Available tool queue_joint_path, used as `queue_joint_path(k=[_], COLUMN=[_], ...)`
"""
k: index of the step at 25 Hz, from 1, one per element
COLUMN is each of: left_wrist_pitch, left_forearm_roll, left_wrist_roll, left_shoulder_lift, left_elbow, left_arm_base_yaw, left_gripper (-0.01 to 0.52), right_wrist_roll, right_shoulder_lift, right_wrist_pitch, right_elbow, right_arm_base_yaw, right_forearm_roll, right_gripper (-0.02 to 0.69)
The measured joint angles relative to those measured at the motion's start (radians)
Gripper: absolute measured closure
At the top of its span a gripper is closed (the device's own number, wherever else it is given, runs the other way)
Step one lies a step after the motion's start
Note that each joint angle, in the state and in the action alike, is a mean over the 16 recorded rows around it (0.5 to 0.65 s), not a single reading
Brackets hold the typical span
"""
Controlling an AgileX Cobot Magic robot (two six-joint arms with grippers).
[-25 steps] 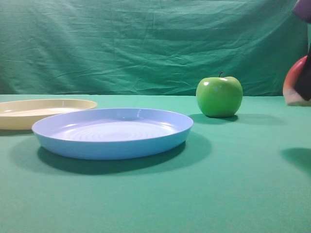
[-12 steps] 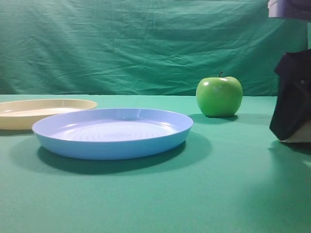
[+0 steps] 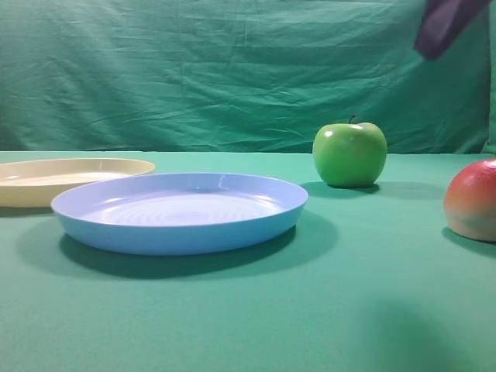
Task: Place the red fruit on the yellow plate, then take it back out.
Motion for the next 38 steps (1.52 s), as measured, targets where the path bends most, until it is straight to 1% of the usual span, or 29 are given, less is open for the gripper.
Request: queue_joint_path(k=[10,13,15,19,27,32,38], left_wrist_pitch=[0.000,0.000,0.000,0.000,0.000,0.000,0.000], left_forearm_roll=[0.000,0.000,0.000,0.000,0.000,0.000,0.000], left_wrist_roll=[0.000,0.000,0.000,0.000,0.000,0.000,0.000], left_shoulder_lift=[0.000,0.000,0.000,0.000,0.000,0.000,0.000], left_elbow=[0.000,0.000,0.000,0.000,0.000,0.000,0.000], left_arm_base_yaw=[0.000,0.000,0.000,0.000,0.000,0.000,0.000], left_gripper=[0.514,0.514,0.514,0.514,0.514,0.514,0.514], right_wrist_roll=[0.014,0.016,0.018,0.028,0.057,0.073,0.078], right_shoulder_lift=[-0.294,-0.356,-0.388,-0.437,-0.534,-0.632,-0.766], right_wrist_pitch=[0.143,0.187,0.215,0.261,0.278,0.212,0.059], right_elbow=[-0.034,-0.034,-0.034,-0.034,-0.027,0.030,0.181], right_arm_base_yaw=[0.000,0.000,0.000,0.000,-0.006,-0.051,-0.160], right_forearm_roll=[0.001,-0.001,-0.003,-0.013,-0.060,-0.088,-0.090], right_gripper=[0.524,0.607,0.641,0.665,0.665,0.665,0.665])
